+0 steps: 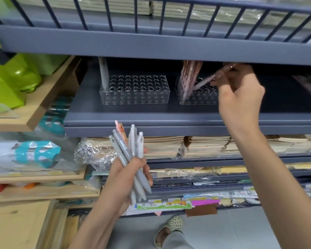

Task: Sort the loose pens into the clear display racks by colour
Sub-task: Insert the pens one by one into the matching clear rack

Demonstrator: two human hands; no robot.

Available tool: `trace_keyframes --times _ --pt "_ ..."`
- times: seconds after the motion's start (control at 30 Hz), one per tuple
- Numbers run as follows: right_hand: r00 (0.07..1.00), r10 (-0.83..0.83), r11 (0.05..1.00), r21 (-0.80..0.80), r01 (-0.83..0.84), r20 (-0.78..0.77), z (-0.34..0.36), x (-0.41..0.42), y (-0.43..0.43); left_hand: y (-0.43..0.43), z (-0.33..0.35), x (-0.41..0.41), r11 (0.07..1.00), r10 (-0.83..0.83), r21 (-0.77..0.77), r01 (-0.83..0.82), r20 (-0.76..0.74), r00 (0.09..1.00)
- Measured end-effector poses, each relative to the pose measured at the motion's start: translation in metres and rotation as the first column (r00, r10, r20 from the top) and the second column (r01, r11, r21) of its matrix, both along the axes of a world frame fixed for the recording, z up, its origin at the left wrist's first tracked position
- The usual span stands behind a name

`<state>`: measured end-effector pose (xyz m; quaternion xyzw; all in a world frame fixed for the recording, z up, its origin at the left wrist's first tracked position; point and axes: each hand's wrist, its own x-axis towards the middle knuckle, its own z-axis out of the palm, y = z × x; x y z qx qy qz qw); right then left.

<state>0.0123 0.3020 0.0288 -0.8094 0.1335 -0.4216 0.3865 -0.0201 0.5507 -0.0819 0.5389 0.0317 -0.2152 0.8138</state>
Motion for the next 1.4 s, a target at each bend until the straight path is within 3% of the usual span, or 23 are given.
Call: trace_keyframes --times 0.2,0.3,0.53,0.8,0.93,1.03,1.1,1.2,1.3,1.4 --pt "0.973 0.065 0.965 -0.233 -0.117 -0.219 0.002 0.025 -0.006 0.003 -0.003 0.004 1.000 -0.005 -0.006 0.005 0.033 0.999" --pt "0.941 -0.016 0.923 -0.367 -0.116 -0.338 0.001 0.034 -0.009 0.006 -0.003 0.002 1.000 -0.030 0.004 0.030 0.045 0.999" --pt "0.911 -0.077 0.892 -0.435 -0.118 -0.405 0.011 0.044 -0.007 0.012 -0.005 0.001 1.000 -0.014 0.011 0.013 0.036 0.999" --pt "0.876 -0.021 0.965 -0.237 -0.108 -0.482 0.016 0.038 -0.004 0.016 -0.005 -0.004 0.998 -0.058 -0.012 0.059 0.063 0.996" --pt "0.973 0.038 0.999 0.037 -0.031 -0.229 0.011 0.012 0.008 0.020 -0.006 -0.007 0.998 -0.064 -0.014 0.065 0.072 0.995" --pt "0.974 0.179 0.974 0.166 -0.155 -0.141 0.006 -0.010 0.035 0.024 -0.008 -0.009 0.997 -0.077 0.004 0.077 0.080 0.994" --pt "0.894 0.389 0.911 0.238 -0.336 -0.225 0.001 -0.022 0.057 0.026 -0.008 -0.010 0.997 -0.083 0.013 0.082 0.083 0.993" --pt "0.679 0.625 0.780 0.305 -0.546 -0.384 -0.010 -0.034 0.085 0.029 -0.008 -0.011 0.996 -0.085 0.033 0.082 0.097 0.992" --pt "0.525 0.719 0.689 0.373 -0.621 -0.455 -0.020 -0.038 0.104 0.032 -0.009 -0.013 0.995 -0.090 0.060 0.084 0.117 0.989" --pt "0.446 0.768 0.630 0.414 -0.657 -0.460 -0.028 -0.037 0.118 0.036 -0.008 -0.014 0.994 -0.092 0.069 0.082 0.153 0.984"
